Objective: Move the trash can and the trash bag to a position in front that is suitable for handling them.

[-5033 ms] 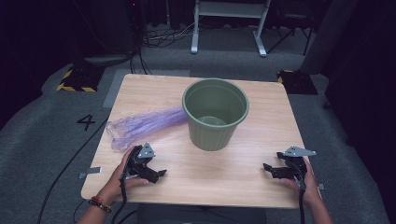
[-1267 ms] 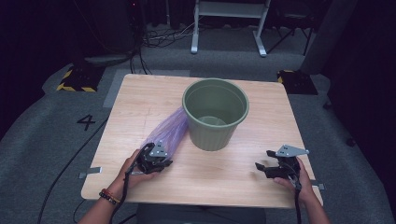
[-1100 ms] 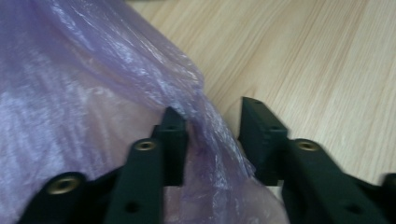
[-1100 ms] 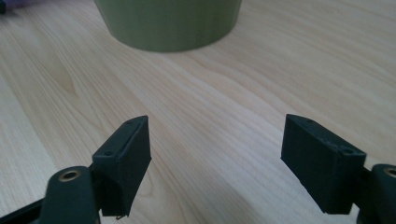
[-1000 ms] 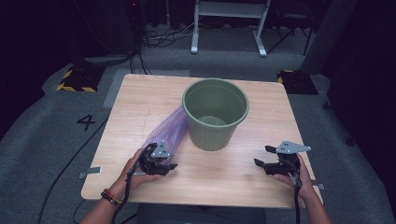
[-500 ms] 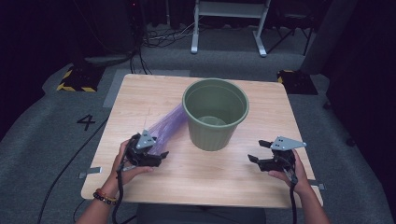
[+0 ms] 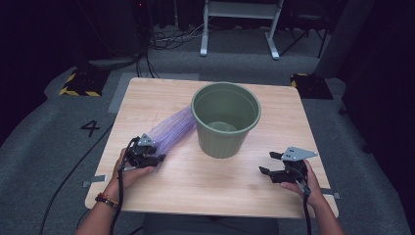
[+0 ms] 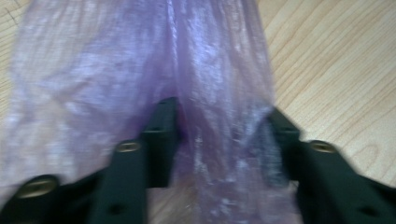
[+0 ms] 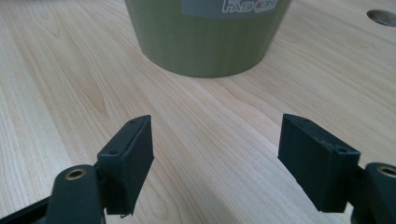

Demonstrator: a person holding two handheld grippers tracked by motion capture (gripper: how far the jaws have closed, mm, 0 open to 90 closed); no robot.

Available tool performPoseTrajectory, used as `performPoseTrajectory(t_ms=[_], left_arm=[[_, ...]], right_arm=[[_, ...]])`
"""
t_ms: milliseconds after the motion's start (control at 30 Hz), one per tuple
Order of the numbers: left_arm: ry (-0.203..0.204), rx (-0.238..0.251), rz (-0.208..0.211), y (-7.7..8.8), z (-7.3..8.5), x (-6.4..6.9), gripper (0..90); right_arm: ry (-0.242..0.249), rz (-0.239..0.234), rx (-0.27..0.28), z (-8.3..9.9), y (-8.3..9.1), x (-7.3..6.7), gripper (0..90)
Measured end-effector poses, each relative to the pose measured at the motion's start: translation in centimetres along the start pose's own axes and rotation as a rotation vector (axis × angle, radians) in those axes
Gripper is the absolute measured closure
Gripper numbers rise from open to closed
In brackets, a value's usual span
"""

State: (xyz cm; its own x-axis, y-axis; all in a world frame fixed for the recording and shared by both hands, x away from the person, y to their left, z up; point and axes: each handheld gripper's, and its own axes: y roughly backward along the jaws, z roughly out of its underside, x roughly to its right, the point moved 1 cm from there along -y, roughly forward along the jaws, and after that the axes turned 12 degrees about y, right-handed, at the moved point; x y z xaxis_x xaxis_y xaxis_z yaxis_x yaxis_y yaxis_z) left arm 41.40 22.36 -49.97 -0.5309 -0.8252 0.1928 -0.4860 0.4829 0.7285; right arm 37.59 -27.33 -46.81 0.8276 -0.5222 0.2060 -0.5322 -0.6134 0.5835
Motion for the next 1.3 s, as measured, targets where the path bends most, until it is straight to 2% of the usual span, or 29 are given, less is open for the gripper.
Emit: performPoseTrajectory(t_ms=[33, 67, 133, 300, 500, 700, 733, 767, 800, 833, 867, 933, 1133, 1233, 1267, 1300], left_arm=[[0.000, 0.000, 0.000, 0.0, 0.0, 0.0, 63.7], [-0.018, -0.006, -0.001, 0.1, 0.1, 0.0, 70.4], [-0.026, -0.003, -0.008, 0.2, 0.2, 0.0, 77.7], [-0.056, 0.014, -0.026, 0.2, 0.5, 0.3, 88.0], [-0.084, 0.055, -0.028, 0.8, 0.4, 0.7, 89.4], [-0.088, 0.147, -0.021, 2.6, 0.0, 1.1, 89.6], [-0.088, 0.147, -0.021, 2.6, 0.0, 1.1, 89.6], [-0.095, 0.189, -0.019, 3.5, -0.2, 1.4, 89.6], [-0.095, 0.189, -0.019, 3.5, -0.2, 1.4, 89.6], [-0.095, 0.229, -0.016, 4.4, -0.4, 1.6, 89.7], [-0.095, 0.229, -0.016, 4.4, -0.4, 1.6, 89.7], [-0.101, 0.267, -0.015, 5.5, -0.5, 1.7, 89.7], [-0.105, 0.324, 0.006, 7.5, -0.5, 2.2, 89.7], [-0.122, 0.338, 0.038, 8.5, -0.5, 2.9, 89.7], [-0.135, 0.339, 0.063, 8.7, -0.5, 3.3, 89.7], [-0.135, 0.339, 0.063, 8.7, -0.5, 3.3, 89.7]], right_arm=[[0.000, 0.000, 0.000, 0.0, 0.0, 0.0, 27.0], [-0.002, -0.004, -0.004, 0.2, -0.1, 0.0, 27.8], [-0.002, 0.000, -0.015, 0.3, -0.2, -0.1, 28.4], [-0.002, 0.002, -0.029, 0.5, -0.5, -0.2, 29.2], [-0.005, -0.002, -0.024, 0.6, -0.6, -0.2, 29.7], [-0.006, 0.000, -0.023, 0.6, -0.6, -0.3, 30.0], [-0.005, 0.002, -0.024, 0.7, -0.6, -0.3, 30.1], [-0.008, 0.003, -0.022, 0.7, -0.6, -0.2, 30.0], [-0.008, 0.003, -0.022, 0.7, -0.6, -0.2, 30.0], [-0.007, 0.005, -0.022, 0.7, -0.6, -0.2, 30.1], [-0.006, 0.005, -0.022, 0.7, -0.5, -0.2, 30.1], [-0.009, 0.005, -0.020, 0.7, -0.5, -0.2, 30.0], [0.013, 0.018, -0.015, 0.2, -0.6, -0.6, 28.2], [0.036, 0.010, 0.007, -0.5, -0.7, -1.3, 27.3], [0.043, 0.005, 0.012, -0.7, -0.8, -1.4, 27.3], [0.043, 0.005, 0.012, -0.7, -0.8, -1.4, 27.3]])
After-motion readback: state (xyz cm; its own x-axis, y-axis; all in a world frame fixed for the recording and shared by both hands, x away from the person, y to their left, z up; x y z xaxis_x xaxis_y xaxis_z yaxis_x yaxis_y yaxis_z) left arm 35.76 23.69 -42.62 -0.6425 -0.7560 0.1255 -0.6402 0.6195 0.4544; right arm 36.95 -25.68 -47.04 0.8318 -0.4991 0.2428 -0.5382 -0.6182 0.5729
